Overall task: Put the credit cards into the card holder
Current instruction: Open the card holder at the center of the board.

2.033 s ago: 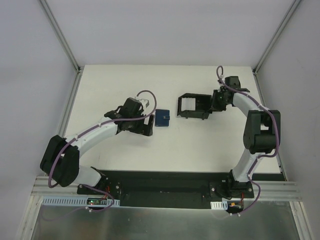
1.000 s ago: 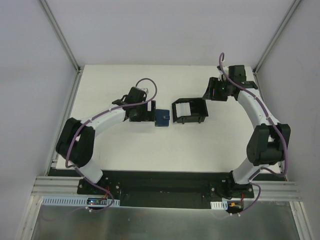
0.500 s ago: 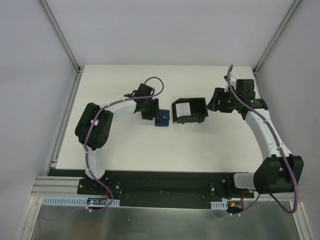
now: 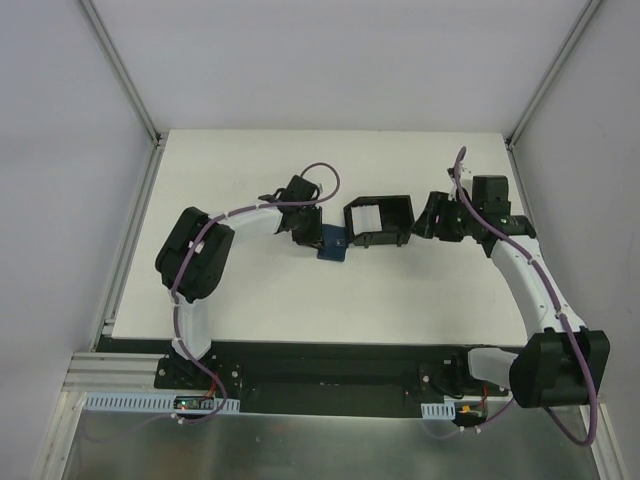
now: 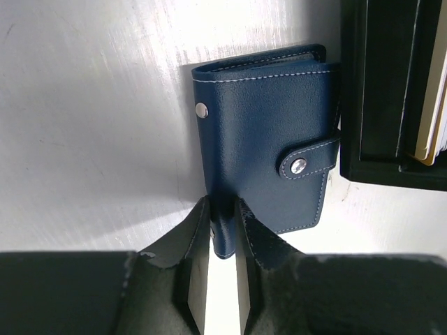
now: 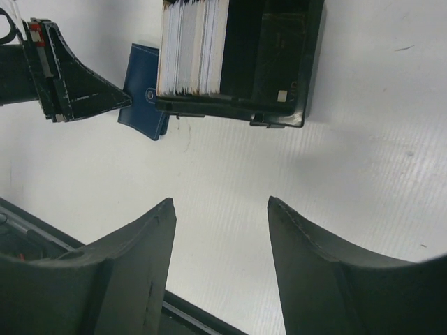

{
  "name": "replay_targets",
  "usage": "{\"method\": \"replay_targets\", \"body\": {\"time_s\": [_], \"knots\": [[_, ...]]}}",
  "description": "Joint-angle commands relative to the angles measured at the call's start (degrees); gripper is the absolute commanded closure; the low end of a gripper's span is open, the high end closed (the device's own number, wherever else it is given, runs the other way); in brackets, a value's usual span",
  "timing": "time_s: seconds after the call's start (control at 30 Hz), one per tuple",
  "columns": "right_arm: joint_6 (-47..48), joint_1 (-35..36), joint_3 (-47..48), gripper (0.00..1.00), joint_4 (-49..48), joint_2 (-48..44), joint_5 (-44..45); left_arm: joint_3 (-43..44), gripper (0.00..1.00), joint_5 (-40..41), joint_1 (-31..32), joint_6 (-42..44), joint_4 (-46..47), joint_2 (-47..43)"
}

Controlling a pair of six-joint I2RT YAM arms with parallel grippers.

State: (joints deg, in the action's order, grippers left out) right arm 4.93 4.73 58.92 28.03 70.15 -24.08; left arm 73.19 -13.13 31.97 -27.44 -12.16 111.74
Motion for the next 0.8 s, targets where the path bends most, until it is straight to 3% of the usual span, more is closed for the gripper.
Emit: {"method": "replay_targets", "body": {"time_s": [0.0, 0.17, 0.33, 0.5, 0.77], "knots": [[-2.72, -0.08, -3.18, 0.42, -2.71, -4.05, -5.09, -4.53, 0.94, 0.38, 0.46, 2.12, -2.16, -3.45], [-7.91, 2.38, -11.79, 0.43, -7.63, -8.88, -9.23, -15.42, 0.95, 1.26, 3.45, 2.22, -2.16, -11.71], [-12.82, 9.31, -19.96, 0.42, -11.58, -13.1, -8.27, -25.53, 0.94, 2.84, 8.37, 0.02, -2.07, -19.36], [-23.45, 17.58, -29.28, 0.39, -18.79, -16.1, -3.09, -28.8, 0.89, 2.67, 13.11, -1.65, -2.07, -25.25], [-38.57, 30.85, -39.31, 0.42, -39.97, -8.73, 4.46, -30.56, 0.86, 2.49, 17.34, -4.37, -0.59, -28.6]]}}
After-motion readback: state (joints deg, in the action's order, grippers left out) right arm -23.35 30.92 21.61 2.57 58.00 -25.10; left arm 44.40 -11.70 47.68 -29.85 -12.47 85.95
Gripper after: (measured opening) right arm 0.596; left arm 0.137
